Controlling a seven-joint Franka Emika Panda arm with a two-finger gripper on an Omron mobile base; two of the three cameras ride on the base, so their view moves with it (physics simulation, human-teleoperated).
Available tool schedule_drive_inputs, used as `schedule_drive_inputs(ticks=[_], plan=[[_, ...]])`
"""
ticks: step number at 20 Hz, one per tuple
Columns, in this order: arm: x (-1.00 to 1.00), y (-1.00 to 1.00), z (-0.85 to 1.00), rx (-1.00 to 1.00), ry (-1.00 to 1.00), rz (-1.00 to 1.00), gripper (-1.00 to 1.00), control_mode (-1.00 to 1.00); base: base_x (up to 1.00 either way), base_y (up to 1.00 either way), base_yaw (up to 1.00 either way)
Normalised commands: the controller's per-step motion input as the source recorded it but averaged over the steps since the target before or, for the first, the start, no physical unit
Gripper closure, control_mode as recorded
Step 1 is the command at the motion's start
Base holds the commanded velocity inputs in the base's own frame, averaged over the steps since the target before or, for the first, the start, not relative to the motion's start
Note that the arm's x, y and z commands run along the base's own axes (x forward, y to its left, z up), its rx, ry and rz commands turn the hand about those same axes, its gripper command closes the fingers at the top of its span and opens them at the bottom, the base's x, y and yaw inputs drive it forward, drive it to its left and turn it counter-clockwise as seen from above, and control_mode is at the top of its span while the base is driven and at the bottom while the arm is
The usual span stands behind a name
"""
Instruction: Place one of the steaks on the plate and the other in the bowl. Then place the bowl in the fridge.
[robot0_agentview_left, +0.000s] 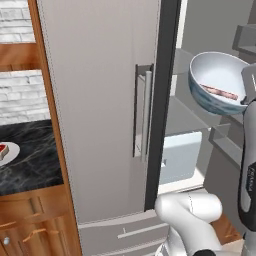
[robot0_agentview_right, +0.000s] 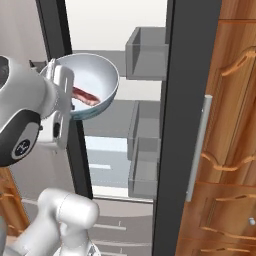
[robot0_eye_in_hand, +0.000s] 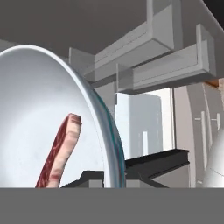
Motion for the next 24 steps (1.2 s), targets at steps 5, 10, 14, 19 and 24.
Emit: schedule_drive_inputs(ticks=[5, 10, 14, 19, 24], plan=[[0.55, -0.02, 0.08, 0.0, 0.0, 0.01, 1.0, -1.0, 0.0, 0.0, 0.0], [0.73, -0.03, 0.02, -0.01, -0.02, 0.02, 1.0, -1.0, 0.0, 0.0, 0.0], [0.59, -0.14, 0.03, 0.0, -0.04, 0.03, 1.0, -1.0, 0.0, 0.0, 0.0], [0.55, -0.15, 0.02, 0.0, -0.05, 0.0, 1.0, -1.0, 0.0, 0.0, 0.0], [0.6, -0.07, 0.0, 0.0, -0.11, 0.0, 1.0, -1.0, 0.0, 0.0, 0.0]])
